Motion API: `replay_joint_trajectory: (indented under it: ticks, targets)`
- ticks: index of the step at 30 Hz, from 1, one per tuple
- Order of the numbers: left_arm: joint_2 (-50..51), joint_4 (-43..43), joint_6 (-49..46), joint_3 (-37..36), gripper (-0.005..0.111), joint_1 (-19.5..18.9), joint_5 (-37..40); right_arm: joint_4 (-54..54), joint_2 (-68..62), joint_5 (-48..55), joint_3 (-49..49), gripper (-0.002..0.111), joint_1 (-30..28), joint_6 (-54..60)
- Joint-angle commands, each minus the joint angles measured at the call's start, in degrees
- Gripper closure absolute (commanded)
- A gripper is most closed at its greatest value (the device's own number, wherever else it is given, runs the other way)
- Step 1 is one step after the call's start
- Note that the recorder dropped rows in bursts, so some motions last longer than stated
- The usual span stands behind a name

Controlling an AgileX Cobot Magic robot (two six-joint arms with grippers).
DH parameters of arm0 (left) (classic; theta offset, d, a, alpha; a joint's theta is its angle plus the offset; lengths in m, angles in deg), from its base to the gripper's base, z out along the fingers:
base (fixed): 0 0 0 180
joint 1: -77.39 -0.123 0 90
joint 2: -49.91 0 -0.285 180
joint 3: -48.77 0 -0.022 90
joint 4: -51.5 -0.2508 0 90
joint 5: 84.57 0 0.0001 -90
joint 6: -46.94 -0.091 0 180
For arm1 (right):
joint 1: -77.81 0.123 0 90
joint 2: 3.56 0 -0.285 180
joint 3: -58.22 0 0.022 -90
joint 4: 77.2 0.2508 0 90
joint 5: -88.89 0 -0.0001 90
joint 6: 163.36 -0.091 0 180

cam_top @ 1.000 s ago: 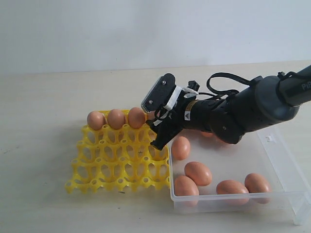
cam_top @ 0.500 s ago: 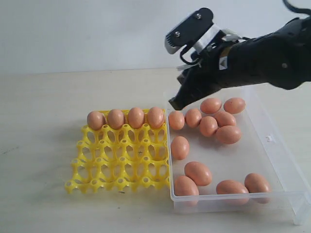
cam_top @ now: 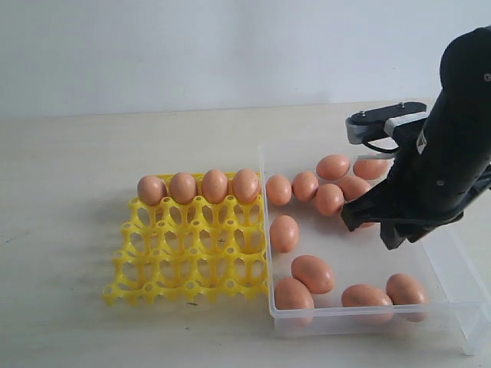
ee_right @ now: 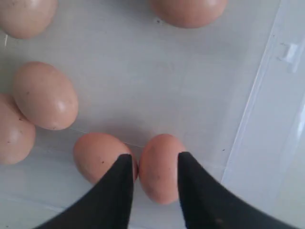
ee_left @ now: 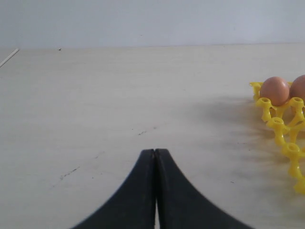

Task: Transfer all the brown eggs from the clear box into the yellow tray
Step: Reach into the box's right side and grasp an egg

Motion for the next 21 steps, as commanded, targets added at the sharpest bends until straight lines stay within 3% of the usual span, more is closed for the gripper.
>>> replay_joint_trajectory:
  ticks: [1,15,17,21]
  targets:
    - [-0.32,0.32,0.31,0.23,0.107,0.29,-0.80,1.00,-0.07,1.70,-0.07,0.050,-0.93,1.34]
    - [-0.32,0.32,0.31,0.23,0.107,0.29,-0.80,-1.21,-14.59,1.82,-0.07,0.050,-1.96,-2.54]
    - [-0.32,0.32,0.31,0.23,0.107,0.29,-0.80,-1.21,-15.30,2.81,-0.07,0.060,-1.96,-2.54]
    - [-0.32,0.32,0.31,0.23,0.107,0.29,-0.80,-1.38,-14.94,3.45,-0.07,0.101,-1.96,-2.00]
